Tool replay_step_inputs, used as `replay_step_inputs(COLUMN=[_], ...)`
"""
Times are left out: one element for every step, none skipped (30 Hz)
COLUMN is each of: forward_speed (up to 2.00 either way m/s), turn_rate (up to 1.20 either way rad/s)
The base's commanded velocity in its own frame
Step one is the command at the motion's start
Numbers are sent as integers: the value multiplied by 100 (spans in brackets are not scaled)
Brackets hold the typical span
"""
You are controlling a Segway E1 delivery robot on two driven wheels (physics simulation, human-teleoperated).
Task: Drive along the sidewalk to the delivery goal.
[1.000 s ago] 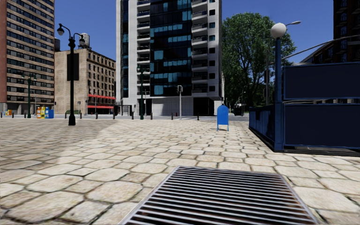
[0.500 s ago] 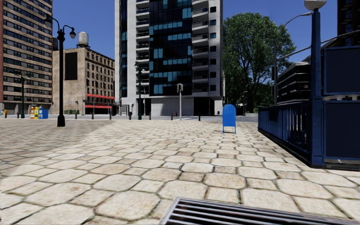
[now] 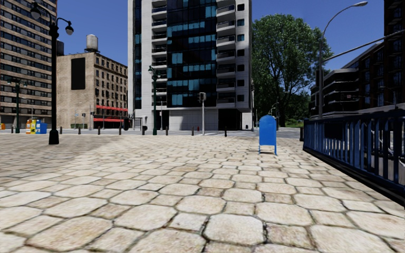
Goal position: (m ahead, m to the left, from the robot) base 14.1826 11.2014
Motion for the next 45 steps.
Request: replay_step_inputs(forward_speed=[200, 200, 200, 200, 200, 200, 200, 200, 200, 200, 200, 200, 200, 200, 200, 200, 200, 200, 200, 200, 200, 200, 200, 200, 200, 200, 200, 200, 200, 200, 200, 200, 200, 200, 200, 200, 200, 200, 200, 200, 200, 200, 200, 200, 200], turn_rate=[0, 0, 0, 0, 0, 0, 0, 0, 0, 0, 0, 0, 0, 0, 0, 0, 0, 0, 0, 0, 0, 0, 0, 0, 0, 0, 0, 0, 0, 0, 0, 0, 0, 0, 0, 0, 0, 0, 0, 0, 0, 0, 0, 0, 0])
